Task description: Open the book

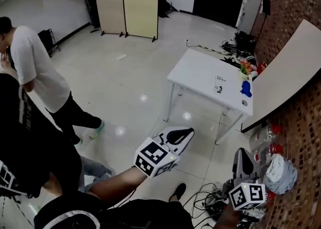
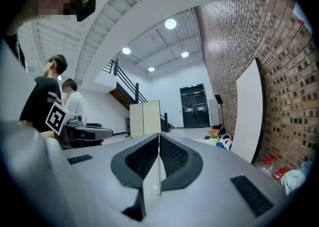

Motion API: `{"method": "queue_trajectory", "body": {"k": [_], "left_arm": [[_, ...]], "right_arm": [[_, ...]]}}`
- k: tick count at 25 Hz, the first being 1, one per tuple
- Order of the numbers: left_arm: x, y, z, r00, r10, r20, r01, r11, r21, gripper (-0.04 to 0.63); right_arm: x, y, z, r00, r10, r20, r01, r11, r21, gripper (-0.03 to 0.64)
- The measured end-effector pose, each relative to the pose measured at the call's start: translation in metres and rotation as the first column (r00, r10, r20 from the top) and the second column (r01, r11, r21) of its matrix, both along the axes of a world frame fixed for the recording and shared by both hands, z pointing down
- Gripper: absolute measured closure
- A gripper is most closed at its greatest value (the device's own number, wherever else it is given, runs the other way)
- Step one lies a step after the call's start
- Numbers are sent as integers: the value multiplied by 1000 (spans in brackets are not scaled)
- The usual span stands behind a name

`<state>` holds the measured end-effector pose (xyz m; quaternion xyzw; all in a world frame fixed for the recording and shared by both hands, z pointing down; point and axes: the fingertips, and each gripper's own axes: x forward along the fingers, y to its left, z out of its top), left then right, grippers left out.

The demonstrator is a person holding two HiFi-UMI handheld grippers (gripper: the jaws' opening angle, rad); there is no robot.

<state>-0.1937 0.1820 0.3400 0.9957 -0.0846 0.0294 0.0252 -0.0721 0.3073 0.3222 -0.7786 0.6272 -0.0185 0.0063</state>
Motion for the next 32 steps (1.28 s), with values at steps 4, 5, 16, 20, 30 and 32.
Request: {"method": "queue_trajectory", "body": {"k": [4, 5, 16, 20, 30, 32], "left_arm": [[58, -37, -3, 999, -45, 12, 45, 999, 23, 595], [72, -47, -4, 998, -59, 16, 58, 998, 30, 595], [190, -111, -8, 992, -118, 48, 117, 993, 28, 595], [224, -147, 1, 991, -119, 55, 118, 993, 20, 595], [309, -277, 8, 998, -32, 50, 32, 999, 9, 595], [323, -302, 7, 999, -9, 53, 9, 1000, 12, 595]], "right_arm": [[68, -38, -4, 999, -34, -2, 34, 999, 17, 615], [85, -47, -6, 999, -44, -3, 44, 999, 21, 615], [205, -123, -7, 992, -125, 3, 125, 992, 5, 614], [238, -159, 1, 993, -118, 7, 118, 993, -3, 614], [313, -290, 6, 999, -49, -16, 49, 998, -46, 614], [327, -316, 4, 999, -30, -18, 29, 998, -51, 614]]}}
